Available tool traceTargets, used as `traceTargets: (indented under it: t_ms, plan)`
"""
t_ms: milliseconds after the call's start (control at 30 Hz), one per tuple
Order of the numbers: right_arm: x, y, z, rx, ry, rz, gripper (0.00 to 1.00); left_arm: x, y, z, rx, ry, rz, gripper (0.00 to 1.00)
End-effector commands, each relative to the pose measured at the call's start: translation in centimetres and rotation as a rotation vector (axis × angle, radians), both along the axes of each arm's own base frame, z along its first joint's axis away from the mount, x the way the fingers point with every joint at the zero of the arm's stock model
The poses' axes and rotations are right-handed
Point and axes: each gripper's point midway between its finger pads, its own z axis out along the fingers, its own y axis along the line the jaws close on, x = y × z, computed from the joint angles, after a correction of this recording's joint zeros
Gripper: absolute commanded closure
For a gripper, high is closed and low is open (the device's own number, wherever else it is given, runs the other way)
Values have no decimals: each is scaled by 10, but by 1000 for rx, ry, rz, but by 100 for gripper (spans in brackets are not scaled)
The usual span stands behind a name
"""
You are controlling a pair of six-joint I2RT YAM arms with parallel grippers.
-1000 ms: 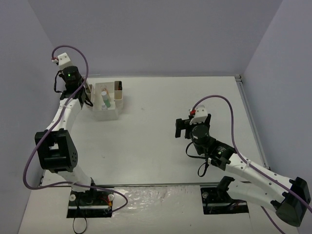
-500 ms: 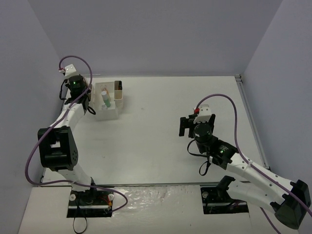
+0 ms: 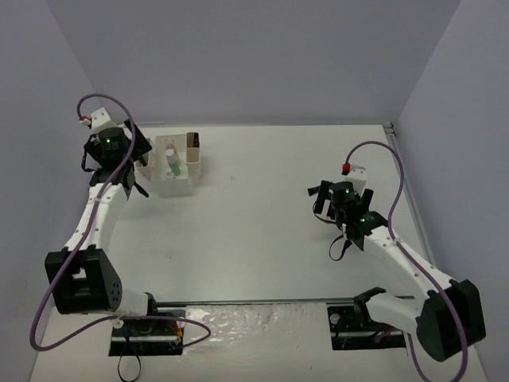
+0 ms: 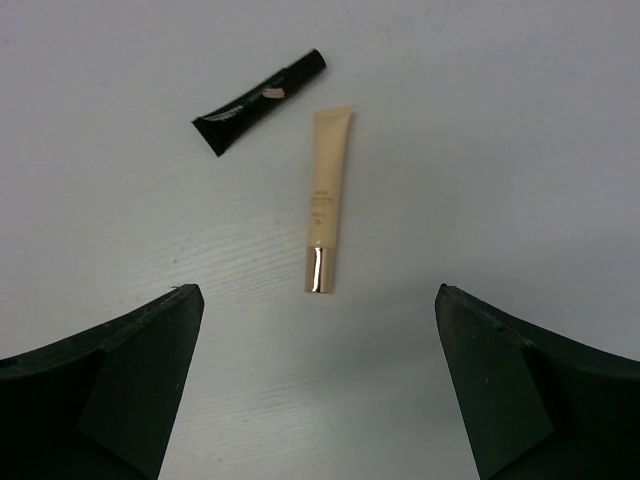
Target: Organize the makeup
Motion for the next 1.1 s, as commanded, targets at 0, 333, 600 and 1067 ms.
traceTargets:
  t_ms: [0,333,600,1067]
  plan:
    - [12,-5,-17,84,93,-30,2,-47,-23,52,-82,-29,-75,5]
    - [34,-10,-82,124,261,-35,22,-132,-122,-2,-247,104,-519,3]
    - [38,-10,-110,167,344,-48,48,-165,-143,-21,-207,171,-605,3]
    - [18,42,-58,217,222,124,100,-179,-190,7,-338,129,-731,3]
